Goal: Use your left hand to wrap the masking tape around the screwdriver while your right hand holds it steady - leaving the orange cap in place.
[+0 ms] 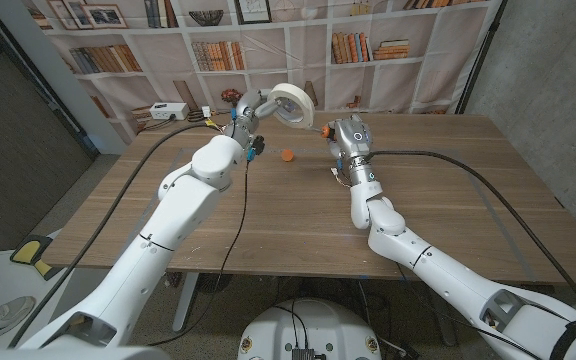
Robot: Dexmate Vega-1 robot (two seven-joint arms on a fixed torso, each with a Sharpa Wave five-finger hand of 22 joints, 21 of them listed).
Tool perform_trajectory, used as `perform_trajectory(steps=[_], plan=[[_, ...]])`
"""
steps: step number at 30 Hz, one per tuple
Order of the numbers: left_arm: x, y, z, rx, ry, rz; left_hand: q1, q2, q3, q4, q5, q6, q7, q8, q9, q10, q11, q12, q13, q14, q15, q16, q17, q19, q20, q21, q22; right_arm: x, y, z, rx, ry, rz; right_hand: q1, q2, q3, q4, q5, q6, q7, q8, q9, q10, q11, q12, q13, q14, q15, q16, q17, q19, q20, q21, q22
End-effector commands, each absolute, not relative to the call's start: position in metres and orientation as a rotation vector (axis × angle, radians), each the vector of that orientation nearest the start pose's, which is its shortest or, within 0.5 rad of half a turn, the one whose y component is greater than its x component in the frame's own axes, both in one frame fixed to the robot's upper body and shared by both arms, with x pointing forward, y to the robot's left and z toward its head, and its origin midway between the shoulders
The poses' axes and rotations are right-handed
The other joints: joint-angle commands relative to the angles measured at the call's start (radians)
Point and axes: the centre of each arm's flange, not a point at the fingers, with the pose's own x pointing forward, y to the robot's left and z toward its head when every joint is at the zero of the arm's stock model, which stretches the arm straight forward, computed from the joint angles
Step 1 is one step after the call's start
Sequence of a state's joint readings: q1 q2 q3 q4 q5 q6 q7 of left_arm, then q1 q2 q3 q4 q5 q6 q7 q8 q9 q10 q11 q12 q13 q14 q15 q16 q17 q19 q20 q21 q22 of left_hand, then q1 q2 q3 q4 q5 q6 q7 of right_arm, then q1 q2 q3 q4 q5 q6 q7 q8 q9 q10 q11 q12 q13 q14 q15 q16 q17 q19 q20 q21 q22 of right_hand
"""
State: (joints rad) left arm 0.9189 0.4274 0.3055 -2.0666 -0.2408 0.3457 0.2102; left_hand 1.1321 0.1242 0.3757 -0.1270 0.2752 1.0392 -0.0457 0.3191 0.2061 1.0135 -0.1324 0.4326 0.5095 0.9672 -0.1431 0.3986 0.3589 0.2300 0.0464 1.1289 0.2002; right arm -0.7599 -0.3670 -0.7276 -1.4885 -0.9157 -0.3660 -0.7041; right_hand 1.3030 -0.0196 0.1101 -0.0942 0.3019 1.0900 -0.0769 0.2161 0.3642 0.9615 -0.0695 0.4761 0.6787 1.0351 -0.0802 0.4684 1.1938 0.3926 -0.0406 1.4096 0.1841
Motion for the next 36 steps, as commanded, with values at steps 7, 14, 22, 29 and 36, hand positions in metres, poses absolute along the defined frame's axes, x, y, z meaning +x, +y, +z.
perform_trajectory(steps=[7, 14, 22, 29, 36], plan=[[0.526, 0.176, 0.085, 0.246, -0.659, -0.176, 0.01, 0.008, -0.004, -0.003, 0.006, 0.008, 0.012, -0.002, 0.003, 0.075, -0.062, -0.003, 0.013, 0.011, -0.087, -0.005, 0.008, 0.005, 0.001, 0.009, 0.0, 0.606, -0.138, 0.015, -1.179, -0.876, -0.796, 0.162, 0.15, -0.005, -0.004, -0.001, 0.009, 0.002, -0.002, 0.001, 0.011, 0.0, -0.005, 0.003, 0.094, -0.142, 0.001, 0.003, 0.01, -0.153, 0.01, 0.001], [0.528, 0.181, 0.083, 0.249, -0.649, -0.175, 0.01, 0.01, -0.007, -0.001, 0.005, 0.008, 0.014, -0.005, 0.004, 0.078, -0.061, -0.004, 0.017, 0.012, -0.085, -0.007, 0.011, 0.006, 0.002, 0.012, -0.001, 0.6, -0.154, 0.026, -1.1, -0.875, -0.88, 0.162, 0.15, -0.006, -0.004, -0.002, 0.008, 0.002, -0.004, 0.0, 0.01, 0.0, -0.007, 0.004, 0.095, -0.142, 0.001, 0.004, 0.01, -0.152, 0.012, 0.001], [0.536, 0.184, 0.074, 0.249, -0.603, -0.176, 0.009, 0.013, -0.009, 0.001, 0.004, 0.008, 0.019, -0.007, 0.005, 0.08, -0.058, -0.007, 0.019, 0.014, -0.085, -0.009, 0.014, 0.005, 0.003, 0.015, -0.001, 0.58, -0.165, 0.035, -0.971, -0.966, -0.942, 0.163, 0.15, -0.007, -0.004, -0.002, 0.006, 0.003, -0.006, -0.001, 0.01, 0.001, -0.008, 0.005, 0.096, -0.142, 0.001, 0.004, 0.01, -0.152, 0.013, 0.0], [0.541, 0.185, 0.067, 0.244, -0.577, -0.171, 0.011, 0.013, -0.01, 0.0, 0.003, 0.008, 0.02, -0.009, 0.007, 0.079, -0.057, -0.01, 0.02, 0.015, -0.086, -0.01, 0.017, 0.003, 0.005, 0.017, -0.002, 0.574, -0.163, 0.035, -0.949, -1.028, -0.945, 0.163, 0.151, -0.009, -0.003, -0.003, 0.006, 0.002, -0.007, -0.003, 0.011, 0.0, -0.009, 0.004, 0.096, -0.141, 0.001, 0.004, 0.009, -0.152, 0.013, -0.001], [0.54, 0.188, 0.065, 0.251, -0.569, -0.152, 0.015, 0.015, -0.011, -0.001, 0.002, 0.008, 0.024, -0.011, 0.01, 0.081, -0.058, -0.013, 0.023, 0.018, -0.087, -0.01, 0.021, 0.003, 0.005, 0.021, -0.002, 0.569, -0.167, 0.037, -0.914, -1.073, -0.924, 0.164, 0.151, -0.01, -0.003, -0.004, 0.007, 0.001, -0.008, -0.004, 0.01, 0.001, -0.01, 0.006, 0.095, -0.141, 0.0, 0.004, 0.008, -0.152, 0.013, -0.002]])
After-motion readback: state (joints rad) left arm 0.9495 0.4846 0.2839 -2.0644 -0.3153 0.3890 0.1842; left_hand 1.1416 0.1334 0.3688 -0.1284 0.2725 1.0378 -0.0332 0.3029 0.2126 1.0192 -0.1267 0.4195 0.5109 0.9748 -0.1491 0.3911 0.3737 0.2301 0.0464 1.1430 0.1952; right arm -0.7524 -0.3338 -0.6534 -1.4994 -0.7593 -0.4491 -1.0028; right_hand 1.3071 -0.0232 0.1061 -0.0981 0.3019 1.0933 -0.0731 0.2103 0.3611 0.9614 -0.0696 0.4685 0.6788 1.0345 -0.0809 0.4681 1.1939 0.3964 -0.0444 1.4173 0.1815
